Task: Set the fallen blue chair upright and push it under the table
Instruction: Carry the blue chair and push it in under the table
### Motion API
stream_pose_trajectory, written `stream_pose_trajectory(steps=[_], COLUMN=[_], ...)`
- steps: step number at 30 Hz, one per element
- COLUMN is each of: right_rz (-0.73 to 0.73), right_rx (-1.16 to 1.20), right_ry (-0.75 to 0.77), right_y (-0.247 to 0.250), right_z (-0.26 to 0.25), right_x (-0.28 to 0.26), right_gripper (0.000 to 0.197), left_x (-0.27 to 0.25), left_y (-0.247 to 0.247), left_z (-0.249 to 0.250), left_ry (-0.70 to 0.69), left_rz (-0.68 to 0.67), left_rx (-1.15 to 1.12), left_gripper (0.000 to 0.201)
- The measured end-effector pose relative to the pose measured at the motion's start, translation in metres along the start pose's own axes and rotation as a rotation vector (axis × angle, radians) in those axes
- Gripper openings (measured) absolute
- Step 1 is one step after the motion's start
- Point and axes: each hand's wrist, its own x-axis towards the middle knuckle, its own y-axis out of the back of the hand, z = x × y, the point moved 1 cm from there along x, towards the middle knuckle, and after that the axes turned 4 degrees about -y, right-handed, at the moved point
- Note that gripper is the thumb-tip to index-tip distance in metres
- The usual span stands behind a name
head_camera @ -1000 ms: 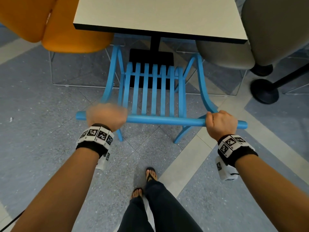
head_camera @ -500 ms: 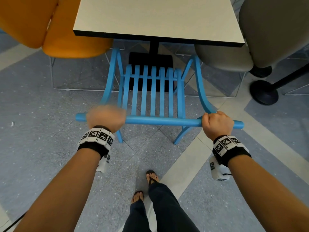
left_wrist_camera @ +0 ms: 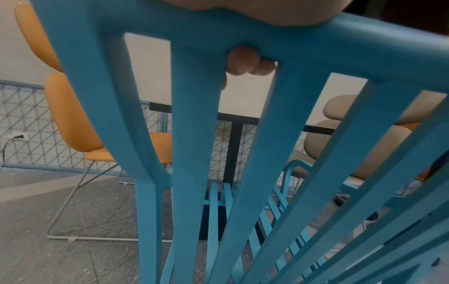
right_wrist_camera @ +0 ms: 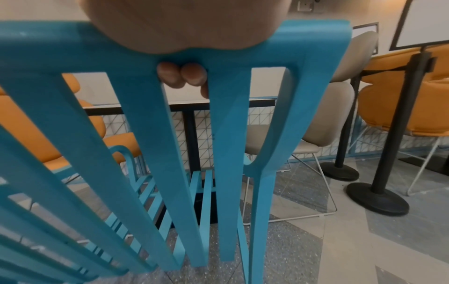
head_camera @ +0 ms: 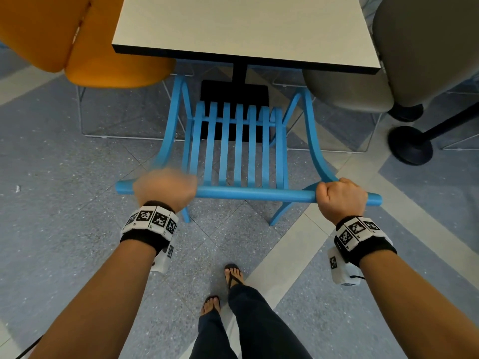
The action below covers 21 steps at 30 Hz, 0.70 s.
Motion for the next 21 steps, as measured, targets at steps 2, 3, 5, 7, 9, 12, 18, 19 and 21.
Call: stream_pose_trajectory(steps=[2, 3, 5, 7, 9, 12, 18, 19, 21], right_rz=[0.022, 0.031, 0.034, 0.043, 0.057, 0.067, 0.055, 0.06, 0.06], right_rx=[0.007, 0.01, 0.03, 0.049, 0.067, 0.094, 0.122, 0.133, 0.167], right_ry=[0.004, 0.004, -0.005, -0.013, -0.012, -0.019, -0.038, -0.038, -0.049], right_y=[0.0014, 0.0012, 0.0008, 0.0013, 0.0023, 0.005, -0.0018, -0.0035, -0.0026], right_z=[0.0021, 0.0031, 0.0036, 0.0014, 0.0001, -0.002, 0.0021, 0.003, 0.0034], right_x=[0.0021, 0.0031, 0.0061, 0.0076, 0.0061, 0.0051, 0.0055, 0.0061, 0.0069], right_gripper=[0.04, 0.04, 0.04, 0.04, 0.04, 0.04, 0.043, 0.041, 0.035], left_x=[-0.0009, 0.0002, 0.004, 0.005, 0.0051, 0.0043, 0.0028, 0.0019, -0.0001], left_y=[-0.0015, -0.0009, -0.0012, -0.0015, -0.0012, -0.0009, 0.0033, 0.0049, 0.0074], left_z=[0.0025, 0.0043, 0.0051, 0.0044, 0.0046, 0.0038, 0.0038, 0.0052, 0.0082], left_ry=[0.003, 0.004, 0.005, 0.005, 0.004, -0.017, -0.028, -0.02, 0.006], left_rz=[0.005, 0.009, 0.015, 0.021, 0.034, 0.032, 0.045, 0.062, 0.101], left_rx=[-0.009, -0.008, -0.003, -0.01, -0.026, -0.018, -0.058, -0.089, -0.175], left_gripper=[0.039, 0.039, 0.038, 0.037, 0.036, 0.037, 0.037, 0.033, 0.024])
